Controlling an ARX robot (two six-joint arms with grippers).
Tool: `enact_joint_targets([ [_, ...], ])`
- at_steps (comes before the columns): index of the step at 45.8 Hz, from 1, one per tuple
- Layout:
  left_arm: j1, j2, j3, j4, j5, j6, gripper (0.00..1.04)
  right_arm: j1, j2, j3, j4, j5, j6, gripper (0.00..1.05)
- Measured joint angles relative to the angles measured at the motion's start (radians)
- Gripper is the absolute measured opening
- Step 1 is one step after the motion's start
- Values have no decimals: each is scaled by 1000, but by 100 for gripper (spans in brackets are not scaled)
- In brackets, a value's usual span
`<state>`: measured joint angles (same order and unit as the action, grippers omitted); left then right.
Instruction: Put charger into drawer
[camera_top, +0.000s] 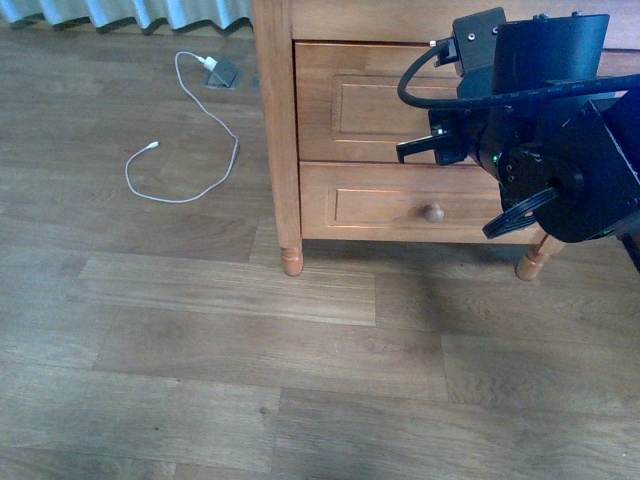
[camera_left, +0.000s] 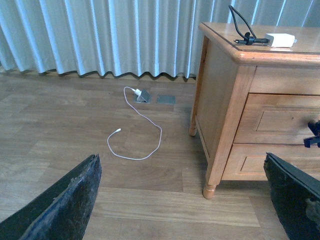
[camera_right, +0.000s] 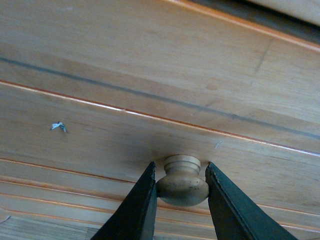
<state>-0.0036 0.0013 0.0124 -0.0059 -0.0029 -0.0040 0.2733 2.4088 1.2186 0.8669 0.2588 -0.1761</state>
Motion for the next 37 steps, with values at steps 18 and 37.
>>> enact_joint_targets([
  [18, 0, 0, 0, 0, 0, 0, 99, -8, -152, -177, -105, -93, 62, 23],
  [37, 0, 0, 0, 0, 0, 0, 99, -11, -595, -729, -205, -341, 134, 21],
])
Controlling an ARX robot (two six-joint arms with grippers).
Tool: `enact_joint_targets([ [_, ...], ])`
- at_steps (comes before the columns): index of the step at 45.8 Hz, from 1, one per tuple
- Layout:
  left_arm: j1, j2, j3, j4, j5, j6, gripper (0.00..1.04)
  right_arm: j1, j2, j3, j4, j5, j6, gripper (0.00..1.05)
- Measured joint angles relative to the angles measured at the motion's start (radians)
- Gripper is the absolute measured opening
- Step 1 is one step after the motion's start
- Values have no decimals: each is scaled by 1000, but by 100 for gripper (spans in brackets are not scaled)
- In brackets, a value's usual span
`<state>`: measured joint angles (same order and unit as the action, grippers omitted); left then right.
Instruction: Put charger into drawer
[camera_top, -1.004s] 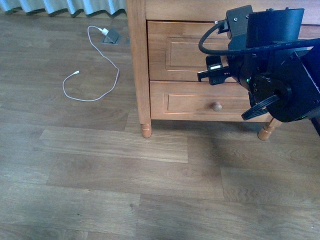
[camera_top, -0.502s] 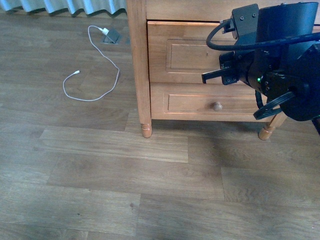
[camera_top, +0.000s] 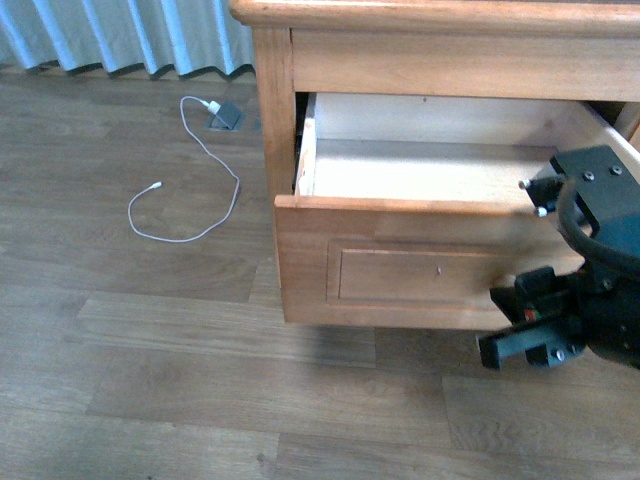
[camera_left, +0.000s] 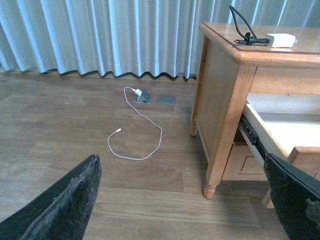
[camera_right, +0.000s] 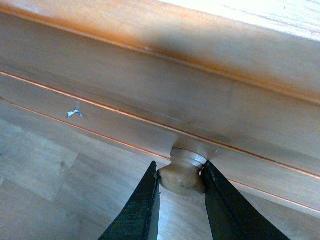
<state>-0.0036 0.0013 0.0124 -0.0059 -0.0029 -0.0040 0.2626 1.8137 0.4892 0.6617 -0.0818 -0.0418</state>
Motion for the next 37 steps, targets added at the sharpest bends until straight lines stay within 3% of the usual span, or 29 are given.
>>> enact_joint_targets([
  [4, 0, 0, 0, 0, 0, 0, 99, 2, -48, -40, -26, -27, 5, 22],
  [13, 0, 0, 0, 0, 0, 0, 99, 11, -201, -98, -117, -96, 29, 51],
  [16, 0, 0, 0, 0, 0, 0, 99, 13, -324, -122, -184, -134, 43, 65],
  [24, 0, 0, 0, 0, 0, 0, 99, -70, -654, -132, -387, -200, 71, 98],
  [37, 0, 0, 0, 0, 0, 0, 99, -266, -1030, -143, -505, -373, 52, 96],
])
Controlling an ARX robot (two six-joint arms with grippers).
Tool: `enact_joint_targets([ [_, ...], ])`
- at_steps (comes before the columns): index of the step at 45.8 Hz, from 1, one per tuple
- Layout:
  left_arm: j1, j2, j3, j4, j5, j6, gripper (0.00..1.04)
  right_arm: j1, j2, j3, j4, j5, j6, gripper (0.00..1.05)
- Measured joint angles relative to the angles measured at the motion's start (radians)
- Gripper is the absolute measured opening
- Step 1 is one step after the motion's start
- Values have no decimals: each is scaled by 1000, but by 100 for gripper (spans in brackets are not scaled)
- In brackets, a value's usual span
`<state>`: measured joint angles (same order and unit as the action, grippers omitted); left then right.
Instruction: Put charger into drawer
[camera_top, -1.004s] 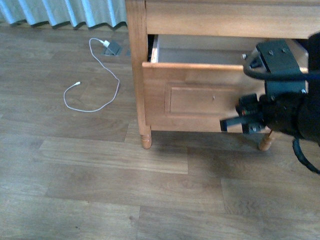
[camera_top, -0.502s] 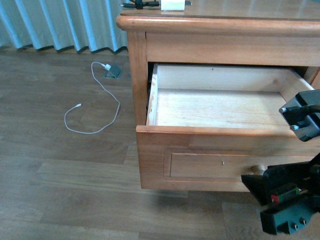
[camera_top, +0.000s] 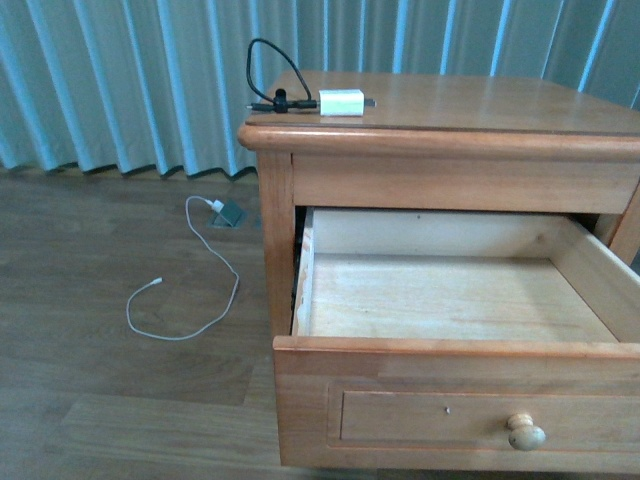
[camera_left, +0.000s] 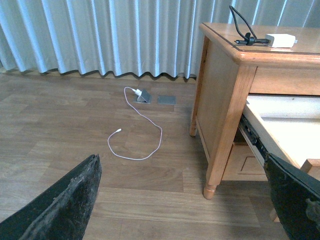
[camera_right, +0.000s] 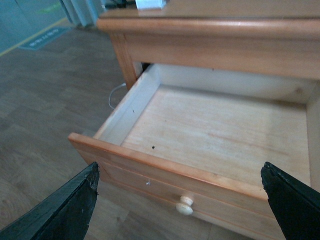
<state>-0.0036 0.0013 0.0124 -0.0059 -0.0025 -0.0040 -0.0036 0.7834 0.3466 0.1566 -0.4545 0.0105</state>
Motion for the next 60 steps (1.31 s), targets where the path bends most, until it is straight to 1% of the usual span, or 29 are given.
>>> enact_joint_targets([
  [4, 0, 0, 0, 0, 0, 0, 99, -79, -102, -23, -36, -77, -6, 96],
  [7, 0, 0, 0, 0, 0, 0, 99, -131, -148, -40, -50, -112, -5, 96],
  [10, 0, 0, 0, 0, 0, 0, 99, -208, -193, -62, -50, -163, 12, 96],
  [13, 0, 0, 0, 0, 0, 0, 99, -271, -219, -76, -51, -172, 20, 96],
  [15, 0, 0, 0, 0, 0, 0, 99, -292, -226, -77, -51, -168, 24, 96],
  [20, 0, 0, 0, 0, 0, 0, 99, -299, -226, -79, -51, -174, 26, 96],
  [21, 0, 0, 0, 0, 0, 0, 99, -291, -231, -87, -36, -142, 25, 95],
  [22, 0, 0, 0, 0, 0, 0, 99, -276, -240, -104, 5, -81, 20, 92],
  [23, 0, 0, 0, 0, 0, 0, 99, -249, -257, -134, 70, 28, 14, 87],
  [25, 0, 0, 0, 0, 0, 0, 99, -206, -294, -175, 142, 188, 4, 76],
  [27, 0, 0, 0, 0, 0, 0, 99, -186, -315, -190, 148, 251, 2, 69],
  [31, 0, 0, 0, 0, 0, 0, 99, -158, -349, -213, 147, 305, -3, 55],
  [33, 0, 0, 0, 0, 0, 0, 99, -142, -365, -228, 140, 317, -4, 46],
  [37, 0, 0, 0, 0, 0, 0, 99, -117, -393, -249, 129, 339, -6, 32],
  [38, 0, 0, 0, 0, 0, 0, 99, -79, -412, -257, 117, 402, -6, 25],
  [39, 0, 0, 0, 0, 0, 0, 99, -48, -424, -262, 112, 433, -6, 19],
  [40, 0, 0, 0, 0, 0, 0, 99, -27, -434, -266, 108, 446, -6, 14],
  [42, 0, 0, 0, 0, 0, 0, 99, -8, -448, -270, 102, 445, -6, 7],
  [43, 0, 0, 0, 0, 0, 0, 99, -4, -454, -272, 100, 446, -11, 6],
  [55, 0, 0, 0, 0, 0, 0, 99, 0, -463, -277, 97, 454, -10, 49],
  [56, -2, 2, 0, -1, -12, -3, 99, 0, -463, -277, 97, 453, -10, 53],
  [57, -23, 18, 5, -14, -78, -20, 99, 0, -463, -277, 97, 453, -10, 56],
  [60, -130, 141, 50, -59, -410, -123, 99, 0, -463, -277, 97, 453, -10, 67],
])
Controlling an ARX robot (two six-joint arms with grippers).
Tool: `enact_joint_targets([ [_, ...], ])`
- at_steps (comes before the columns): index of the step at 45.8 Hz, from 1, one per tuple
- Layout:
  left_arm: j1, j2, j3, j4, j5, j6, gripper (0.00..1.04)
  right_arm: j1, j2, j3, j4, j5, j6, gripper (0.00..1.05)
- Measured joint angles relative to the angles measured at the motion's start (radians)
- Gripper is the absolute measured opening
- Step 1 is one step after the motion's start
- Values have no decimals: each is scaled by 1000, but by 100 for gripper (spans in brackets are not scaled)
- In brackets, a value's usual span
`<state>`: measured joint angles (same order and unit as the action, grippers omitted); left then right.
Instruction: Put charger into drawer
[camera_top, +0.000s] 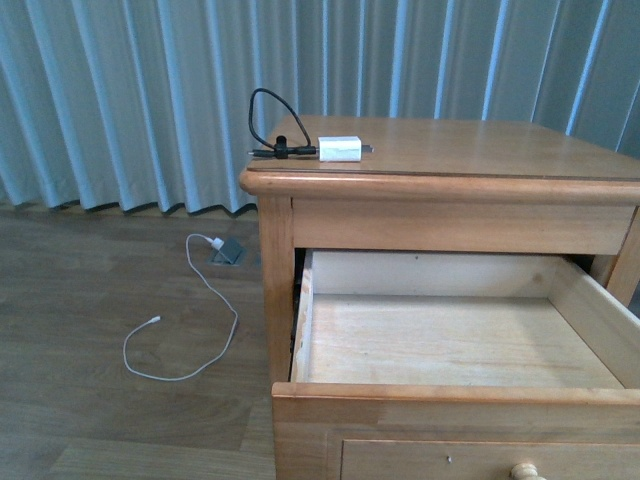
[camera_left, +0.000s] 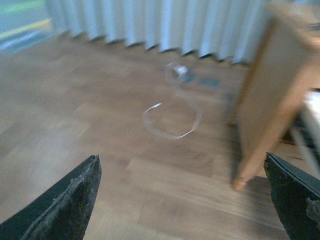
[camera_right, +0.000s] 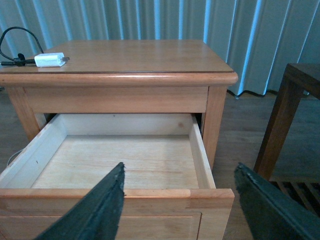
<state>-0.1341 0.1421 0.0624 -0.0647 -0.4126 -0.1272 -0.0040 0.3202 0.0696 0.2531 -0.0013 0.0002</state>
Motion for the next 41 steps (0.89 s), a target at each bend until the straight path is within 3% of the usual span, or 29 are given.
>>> enact_joint_targets([
  [2, -55, 105, 25, 26, -186, -47, 99, 0, 0, 0, 0, 0, 0, 74],
  [4, -71, 201, 51, 64, -295, -82, 99, 0, 0, 0, 0, 0, 0, 81],
  [8, -63, 374, 140, 116, -331, -116, 99, 0, 0, -1, 0, 0, 0, 95],
  [14, -93, 645, 341, 184, -205, -76, 99, 0, 0, -1, 0, 0, 1, 96],
  [22, -179, 993, 692, 162, -39, 128, 99, 0, 0, -1, 0, 0, 1, 96],
  [29, -236, 1333, 1106, 87, 27, 254, 99, 0, 0, -1, 0, 1, 0, 96],
  [41, -289, 1799, 1608, -26, 92, 161, 99, 0, 0, -1, 0, 0, 0, 96],
])
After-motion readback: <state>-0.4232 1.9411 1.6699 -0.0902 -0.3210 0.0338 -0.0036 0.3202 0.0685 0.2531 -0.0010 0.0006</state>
